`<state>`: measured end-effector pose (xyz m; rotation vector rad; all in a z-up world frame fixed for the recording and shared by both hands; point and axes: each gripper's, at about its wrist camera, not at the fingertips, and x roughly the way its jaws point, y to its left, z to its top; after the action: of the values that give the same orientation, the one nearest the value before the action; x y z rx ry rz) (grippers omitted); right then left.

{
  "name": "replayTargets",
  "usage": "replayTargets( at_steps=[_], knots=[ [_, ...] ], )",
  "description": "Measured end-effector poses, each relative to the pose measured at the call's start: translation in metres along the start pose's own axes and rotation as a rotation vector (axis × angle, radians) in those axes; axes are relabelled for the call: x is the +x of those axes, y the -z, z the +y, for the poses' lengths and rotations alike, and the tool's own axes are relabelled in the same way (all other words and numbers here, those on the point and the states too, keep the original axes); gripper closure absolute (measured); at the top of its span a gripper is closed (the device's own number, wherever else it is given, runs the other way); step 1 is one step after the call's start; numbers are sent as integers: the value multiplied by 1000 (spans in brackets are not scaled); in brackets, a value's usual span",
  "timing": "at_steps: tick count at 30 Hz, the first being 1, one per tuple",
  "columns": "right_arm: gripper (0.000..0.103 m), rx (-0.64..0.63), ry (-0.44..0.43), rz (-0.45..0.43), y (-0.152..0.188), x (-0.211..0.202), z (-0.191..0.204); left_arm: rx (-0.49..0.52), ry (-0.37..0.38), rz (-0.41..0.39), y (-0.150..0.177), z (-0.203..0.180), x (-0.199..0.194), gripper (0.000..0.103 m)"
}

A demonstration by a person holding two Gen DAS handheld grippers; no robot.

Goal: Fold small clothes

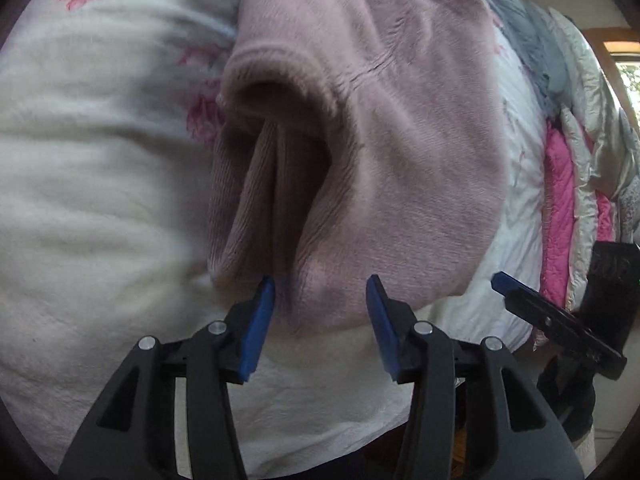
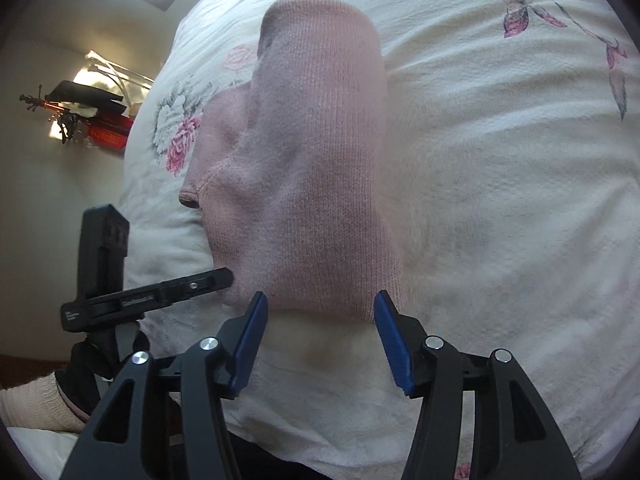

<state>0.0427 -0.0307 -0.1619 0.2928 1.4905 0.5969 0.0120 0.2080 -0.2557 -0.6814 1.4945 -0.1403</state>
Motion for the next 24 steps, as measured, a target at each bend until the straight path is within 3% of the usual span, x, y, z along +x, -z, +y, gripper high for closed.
replayTargets(
  at_steps=[3,8,11,15,18,23,24],
  knots=[
    [47,-1,0,-6,4,-2,4,3,46,-36,-1,-4,-7,94],
    [46,-4,-8,-33,11,-9,6,60,104,-142,4,-8,-50,97],
    [45,-4,-27,-41,14,-8,10,67,71,-186,4,6,-69,97],
    [45,-4,-34,-26,15,8,15,9,29,-100,-1,30,-48,97],
    [45,20,-13,0,14,25,15,36,-48,-43,1,32,-21,94],
    [45,31,43,19,12,39,14,32,-86,-58,-1,24,-22,86],
    [45,30,40,14,12,36,14,32,-88,-65,0,23,-29,80]
  ],
)
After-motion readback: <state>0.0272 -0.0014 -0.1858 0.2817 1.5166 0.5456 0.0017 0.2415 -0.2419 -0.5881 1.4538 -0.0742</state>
